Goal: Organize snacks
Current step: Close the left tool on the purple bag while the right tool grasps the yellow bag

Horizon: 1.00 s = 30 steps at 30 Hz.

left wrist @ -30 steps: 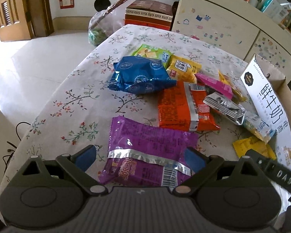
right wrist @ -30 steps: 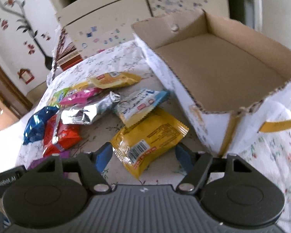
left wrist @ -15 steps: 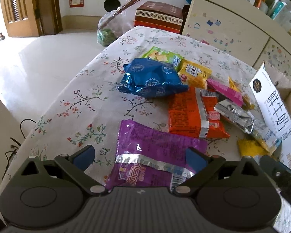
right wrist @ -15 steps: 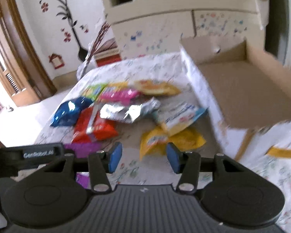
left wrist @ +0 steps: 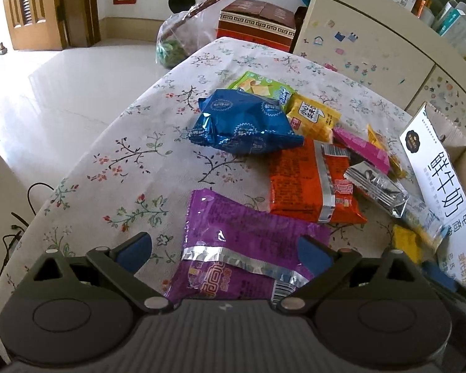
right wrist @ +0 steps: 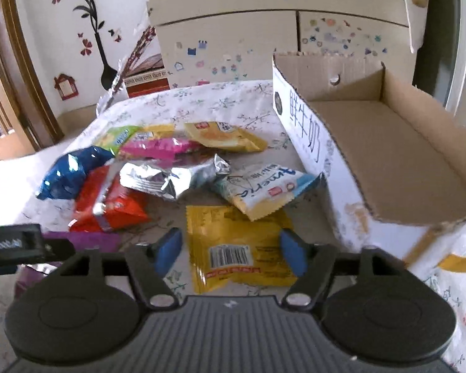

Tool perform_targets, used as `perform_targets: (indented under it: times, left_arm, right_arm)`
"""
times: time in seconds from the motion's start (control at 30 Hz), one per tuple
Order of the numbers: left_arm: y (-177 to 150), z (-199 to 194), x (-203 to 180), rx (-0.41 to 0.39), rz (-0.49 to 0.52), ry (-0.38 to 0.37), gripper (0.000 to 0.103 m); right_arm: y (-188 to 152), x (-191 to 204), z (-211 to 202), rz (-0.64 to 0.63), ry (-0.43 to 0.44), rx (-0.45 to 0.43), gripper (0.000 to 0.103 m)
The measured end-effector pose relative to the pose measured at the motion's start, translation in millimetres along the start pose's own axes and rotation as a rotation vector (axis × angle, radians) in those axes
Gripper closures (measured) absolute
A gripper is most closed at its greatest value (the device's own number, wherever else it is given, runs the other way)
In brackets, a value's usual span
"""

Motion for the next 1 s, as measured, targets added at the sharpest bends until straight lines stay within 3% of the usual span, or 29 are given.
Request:
perform_targets:
  times: [0.1,0.3,0.47,0.67,0.83,1.0]
  left_arm:
    - [1.0,-1.6,2.9,-0.005,-0.004,0.010,0.001]
    - [1.5,-6.6,15.0,-0.006,-0.029,0.015,0.000]
    - [0.3,-8.1,21.7,-0.008,-0.051,-0.004,0.000]
    - [-3.5,-3.9,5.7,0.020,0.013,-0.069,0.000]
    - [-8.1,5.8,3.5,0.036,0.014,-0.062,0.000]
    - [-13.3,12.9,-11.2,0.047,0.118,-0.045,0.000]
  right_arm:
    - [-2.2,-0.8,-6.8,0.066,0.095,0.055,0.029]
    - [-13.3,13.3,-31.6,0.048,0.278,0.177,0.030]
    - [-6.2,12.3,-41.4,-0.042,0.184,0.090,0.024]
    - [-6.0,13.5,-23.5,-0.027,0.181,0.087,0.020]
    - [-9.3,18.4,-11.2,-0.043,0.158,0.081,0.014]
    - [-13.6,28.2,-12.6,-0.141,0.119,0.047,0.017]
Point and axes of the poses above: each gripper's, at about its wrist camera, not at the fingertips, and z roughly the way its jaws point, x to its left, y to its top, the point moved 5 cm from there along z, roughly the way its jaws point, and after that the axes turned 12 degrees about -y, right-handed, at the moved point
